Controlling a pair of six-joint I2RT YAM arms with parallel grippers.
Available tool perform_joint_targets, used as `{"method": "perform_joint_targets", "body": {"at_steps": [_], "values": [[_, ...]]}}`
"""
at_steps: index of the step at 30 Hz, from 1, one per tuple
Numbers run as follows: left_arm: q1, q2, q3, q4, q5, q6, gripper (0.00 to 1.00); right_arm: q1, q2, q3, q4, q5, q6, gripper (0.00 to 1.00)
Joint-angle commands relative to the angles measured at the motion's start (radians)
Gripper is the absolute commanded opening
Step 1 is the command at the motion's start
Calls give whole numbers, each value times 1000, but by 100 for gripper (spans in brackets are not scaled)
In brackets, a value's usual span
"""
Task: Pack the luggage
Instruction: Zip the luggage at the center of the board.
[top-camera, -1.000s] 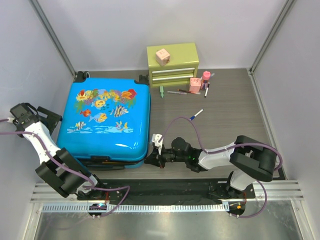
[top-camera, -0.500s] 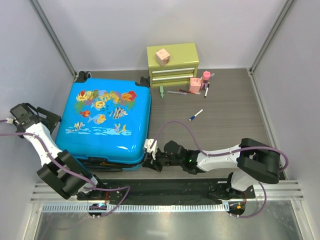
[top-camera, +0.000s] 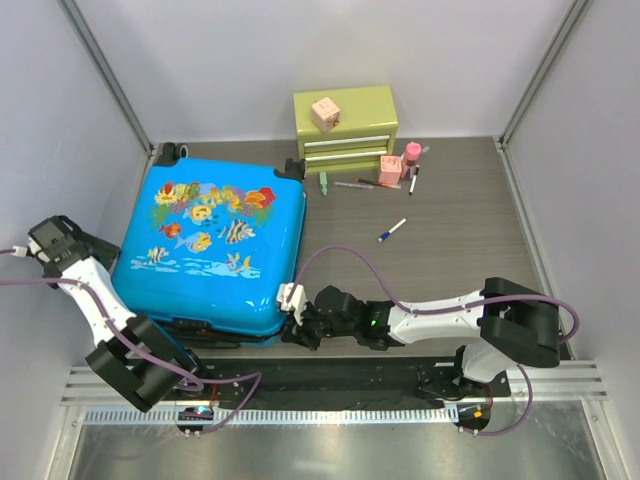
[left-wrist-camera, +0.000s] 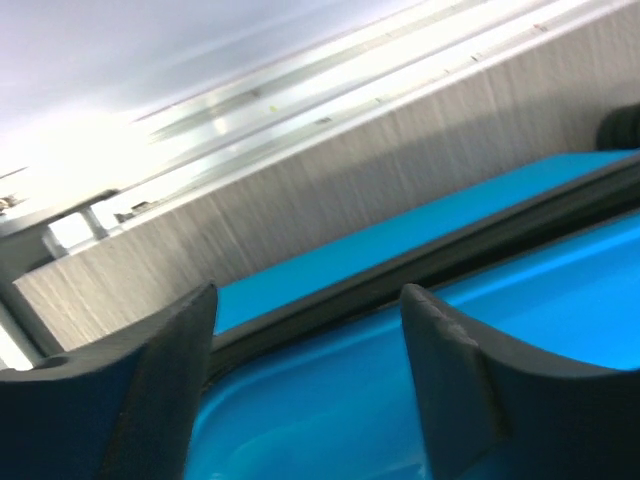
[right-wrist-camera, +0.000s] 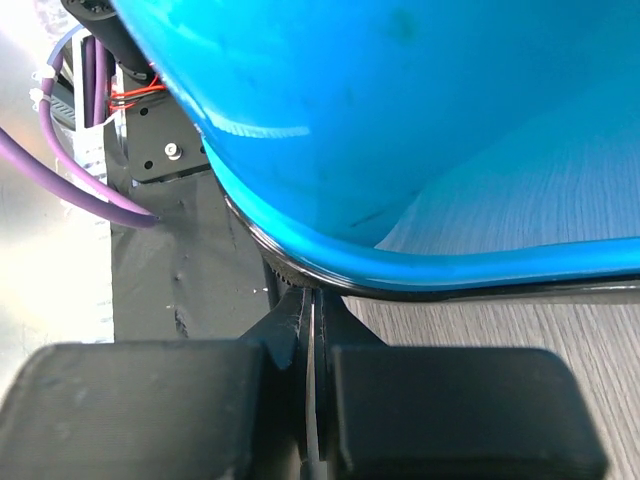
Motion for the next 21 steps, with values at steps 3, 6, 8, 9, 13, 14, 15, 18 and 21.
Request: {"method": "perform_joint_targets", "body": {"at_steps": [3,6,8,9,13,14,15,18,21], "values": [[-15,-61,-120,-69,-61,62,65,25,-17,18,-2,-10,35,1],[-15,-93,-165,-66,-55,61,60,25,-22,13,1,2,43,1],[-15,-102,-182,-60,-25,59,56,24,-24,12,1,7,41,1],[-17,-104,-192,-54,-6,61,56,24,-22,12,-1,7,43,1],[-29,-113,-225,-23,83,59,55,21,-16,25,-14,25,53,1],[-32,-111,-229,-16,86,58,55,12,-14,37,-23,33,58,1],[-31,-113,-235,-13,95,56,55,5,-16,41,-25,33,67,1],[-32,-104,-252,4,146,46,54,-14,-30,35,-19,53,83,1],[-32,-104,-259,-3,105,24,52,-34,-54,18,-16,65,96,1]]}}
